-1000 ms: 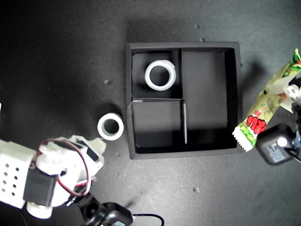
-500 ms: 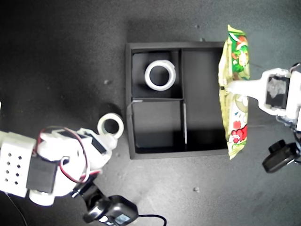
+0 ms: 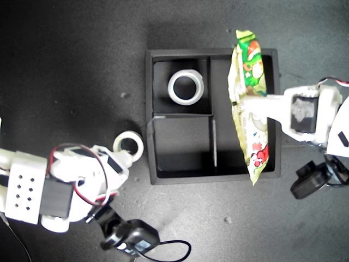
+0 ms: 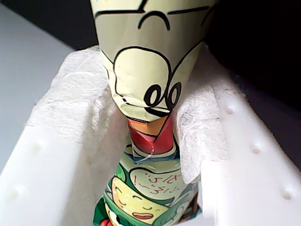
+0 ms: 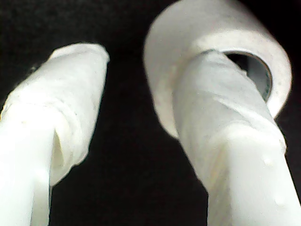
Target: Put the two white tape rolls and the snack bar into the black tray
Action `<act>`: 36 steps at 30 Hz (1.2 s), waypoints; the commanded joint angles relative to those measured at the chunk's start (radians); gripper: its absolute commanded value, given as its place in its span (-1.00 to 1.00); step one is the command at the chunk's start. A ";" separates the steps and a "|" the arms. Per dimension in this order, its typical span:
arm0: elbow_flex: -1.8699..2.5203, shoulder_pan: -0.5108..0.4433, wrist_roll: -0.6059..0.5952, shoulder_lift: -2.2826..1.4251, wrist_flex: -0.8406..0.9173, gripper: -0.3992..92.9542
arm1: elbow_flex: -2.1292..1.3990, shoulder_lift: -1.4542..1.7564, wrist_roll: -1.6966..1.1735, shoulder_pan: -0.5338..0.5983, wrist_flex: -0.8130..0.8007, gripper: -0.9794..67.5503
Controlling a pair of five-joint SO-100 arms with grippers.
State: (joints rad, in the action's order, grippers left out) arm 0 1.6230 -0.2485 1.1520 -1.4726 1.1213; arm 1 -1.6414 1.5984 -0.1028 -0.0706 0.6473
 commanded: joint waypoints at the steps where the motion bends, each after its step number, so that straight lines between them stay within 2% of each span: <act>1: -0.006 0.012 -0.015 0.003 -0.009 -0.74 | -0.006 0.009 -0.002 -0.008 -0.038 -0.98; 11: -0.011 0.018 -0.015 0.034 -0.009 -0.73 | -0.060 0.009 0.014 -0.046 -0.069 -0.97; 12: -0.015 0.018 -0.014 0.044 -0.009 -0.73 | -0.066 0.009 0.014 -0.052 -0.072 -0.91; 15: -0.034 0.020 -0.011 0.087 -0.009 -0.73 | -0.081 0.009 0.009 -0.061 -0.069 -0.38; 18: -0.055 0.025 -0.011 0.130 -0.009 -0.73 | -0.087 0.009 0.009 -0.071 -0.063 -0.30; 21: -0.087 0.025 -0.011 0.164 -0.009 -0.81 | -0.084 0.012 0.009 -0.078 -0.043 -0.31; 23: -0.095 0.029 0.002 0.163 -0.008 -0.99 | -0.077 0.021 0.009 -0.080 -0.020 -0.36; 25: -0.094 0.034 0.005 0.135 -0.002 -0.99 | -0.044 0.026 0.015 -0.080 0.029 -0.44; 27: -0.112 0.034 -0.002 0.103 0.035 -0.99 | 0.005 0.028 0.038 -0.080 0.086 -0.60; 29: -0.152 0.035 -0.015 0.072 0.089 -0.99 | 0.066 0.031 0.080 -0.087 0.160 -0.96; 32: -0.250 0.037 -0.052 0.040 0.163 -0.99 | 0.124 0.058 0.255 -0.141 0.261 -0.98; 36: -0.422 0.044 -0.115 0.049 0.238 -0.99 | 0.035 0.193 0.529 -0.227 0.295 -0.98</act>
State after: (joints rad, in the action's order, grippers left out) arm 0 1.3407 -0.2286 1.0784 -1.3698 1.3192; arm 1 -1.5815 1.6613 0.2316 -0.2546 0.9204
